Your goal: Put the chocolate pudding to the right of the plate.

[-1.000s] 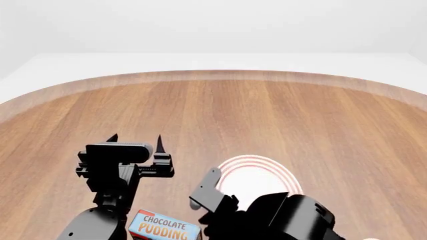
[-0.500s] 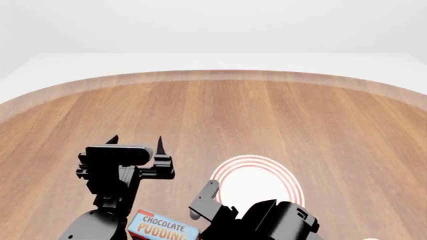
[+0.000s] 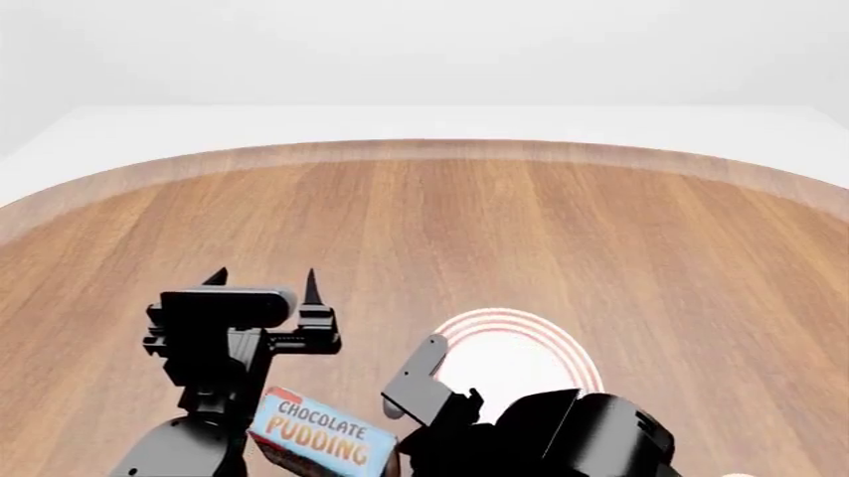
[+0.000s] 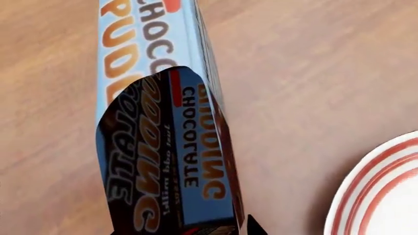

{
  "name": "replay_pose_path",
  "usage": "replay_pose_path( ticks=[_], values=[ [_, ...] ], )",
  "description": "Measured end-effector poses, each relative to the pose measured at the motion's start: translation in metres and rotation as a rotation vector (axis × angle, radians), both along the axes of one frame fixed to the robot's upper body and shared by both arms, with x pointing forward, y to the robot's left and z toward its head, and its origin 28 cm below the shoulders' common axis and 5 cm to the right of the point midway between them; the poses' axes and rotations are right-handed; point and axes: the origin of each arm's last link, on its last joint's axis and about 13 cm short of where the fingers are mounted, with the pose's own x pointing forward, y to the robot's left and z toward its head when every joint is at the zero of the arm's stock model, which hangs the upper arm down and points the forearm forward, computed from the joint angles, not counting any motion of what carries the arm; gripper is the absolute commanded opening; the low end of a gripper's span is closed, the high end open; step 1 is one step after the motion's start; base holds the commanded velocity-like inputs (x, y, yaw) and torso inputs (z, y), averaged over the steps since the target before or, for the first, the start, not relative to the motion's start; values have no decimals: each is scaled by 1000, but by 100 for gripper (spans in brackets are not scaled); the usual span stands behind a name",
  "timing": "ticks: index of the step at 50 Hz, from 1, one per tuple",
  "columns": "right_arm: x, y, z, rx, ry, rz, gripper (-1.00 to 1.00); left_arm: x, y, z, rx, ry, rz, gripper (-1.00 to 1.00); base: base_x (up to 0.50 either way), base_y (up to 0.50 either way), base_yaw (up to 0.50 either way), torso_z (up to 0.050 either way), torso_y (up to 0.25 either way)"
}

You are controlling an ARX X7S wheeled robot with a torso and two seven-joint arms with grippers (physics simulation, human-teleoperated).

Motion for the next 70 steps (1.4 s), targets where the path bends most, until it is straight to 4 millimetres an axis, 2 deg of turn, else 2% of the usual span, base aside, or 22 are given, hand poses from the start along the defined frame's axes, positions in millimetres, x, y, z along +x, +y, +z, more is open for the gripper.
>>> replay_pose_path(
  ticks=[16, 23, 36, 44, 54, 70],
  values=[
    [-6, -23, 17, -13, -38, -127, -100, 1, 3, 0, -5, -2, 7, 100, 0, 0, 0, 0, 0],
    [3, -47, 31, -35, -66, -300, -100, 2, 4, 1, -8, -2, 8, 100, 0, 0, 0, 0, 0],
    [19, -96, 75, 3, -149, -632, -100, 3, 5, 1, -11, -3, 10, 100, 0, 0, 0, 0, 0],
    [23, -120, 89, 25, -176, -780, -100, 2, 6, 1, -12, -4, 11, 100, 0, 0, 0, 0, 0],
    [17, -143, 95, 38, -189, -930, -100, 2, 6, 1, -12, -4, 8, 100, 0, 0, 0, 0, 0],
    [7, -174, 80, 26, -155, -1094, -100, 3, 7, 0, -15, -1, 14, 100, 0, 0, 0, 0, 0]
  ],
)
